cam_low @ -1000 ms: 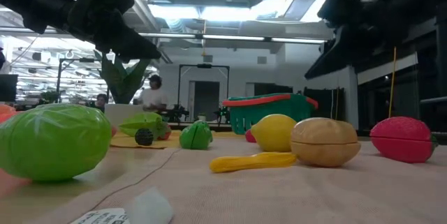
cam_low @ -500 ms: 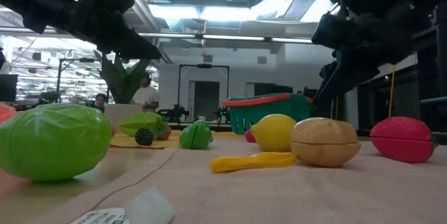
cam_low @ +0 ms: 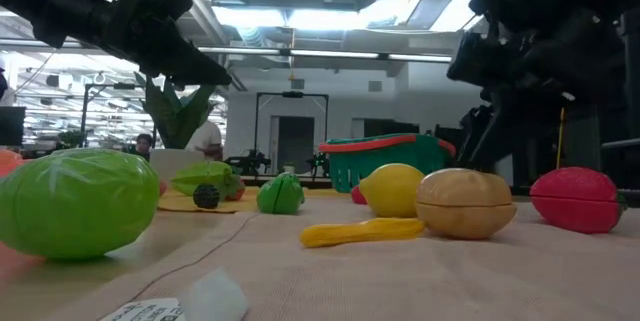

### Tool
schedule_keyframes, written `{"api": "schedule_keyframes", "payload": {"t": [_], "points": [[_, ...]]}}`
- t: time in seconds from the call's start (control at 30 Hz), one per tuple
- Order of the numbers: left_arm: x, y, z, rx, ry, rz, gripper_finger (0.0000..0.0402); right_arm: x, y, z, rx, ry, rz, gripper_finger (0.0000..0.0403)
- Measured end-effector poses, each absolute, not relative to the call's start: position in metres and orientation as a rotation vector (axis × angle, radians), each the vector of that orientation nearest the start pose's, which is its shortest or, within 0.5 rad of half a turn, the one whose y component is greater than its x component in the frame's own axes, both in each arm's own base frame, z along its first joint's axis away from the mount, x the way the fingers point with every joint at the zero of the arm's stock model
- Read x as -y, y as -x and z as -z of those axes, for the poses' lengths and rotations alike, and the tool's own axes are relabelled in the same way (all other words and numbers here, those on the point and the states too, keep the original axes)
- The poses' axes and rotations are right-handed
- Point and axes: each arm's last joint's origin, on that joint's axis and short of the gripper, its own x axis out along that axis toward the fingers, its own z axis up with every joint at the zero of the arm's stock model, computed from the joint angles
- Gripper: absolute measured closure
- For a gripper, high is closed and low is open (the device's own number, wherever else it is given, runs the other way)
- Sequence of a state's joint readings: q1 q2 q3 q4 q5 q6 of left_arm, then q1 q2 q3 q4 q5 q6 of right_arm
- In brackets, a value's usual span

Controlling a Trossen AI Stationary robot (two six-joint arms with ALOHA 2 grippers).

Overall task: Pick and placing Produce into tupperware
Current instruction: Put the top right strawberry into the basket

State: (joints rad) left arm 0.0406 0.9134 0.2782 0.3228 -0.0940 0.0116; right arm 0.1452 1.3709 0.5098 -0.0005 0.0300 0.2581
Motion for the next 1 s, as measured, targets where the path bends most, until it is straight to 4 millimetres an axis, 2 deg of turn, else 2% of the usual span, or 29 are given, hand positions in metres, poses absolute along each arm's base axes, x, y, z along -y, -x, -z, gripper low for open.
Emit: {"api": "schedule_keyframes", "payload": {"t": [0.33,1.0], "points": [[-0.010,-0.183,-0.186,-0.314,-0.020,-0.132,0.0237,-0.035,-0.240,-0.126,-0.903,-0.159,0.008,0.0178],[-0.010,-0.183,-0.186,-0.314,-0.020,-0.132,0.0237,-0.035,-0.244,-0.117,-0.911,-0.158,0.011,0.0182]]}}
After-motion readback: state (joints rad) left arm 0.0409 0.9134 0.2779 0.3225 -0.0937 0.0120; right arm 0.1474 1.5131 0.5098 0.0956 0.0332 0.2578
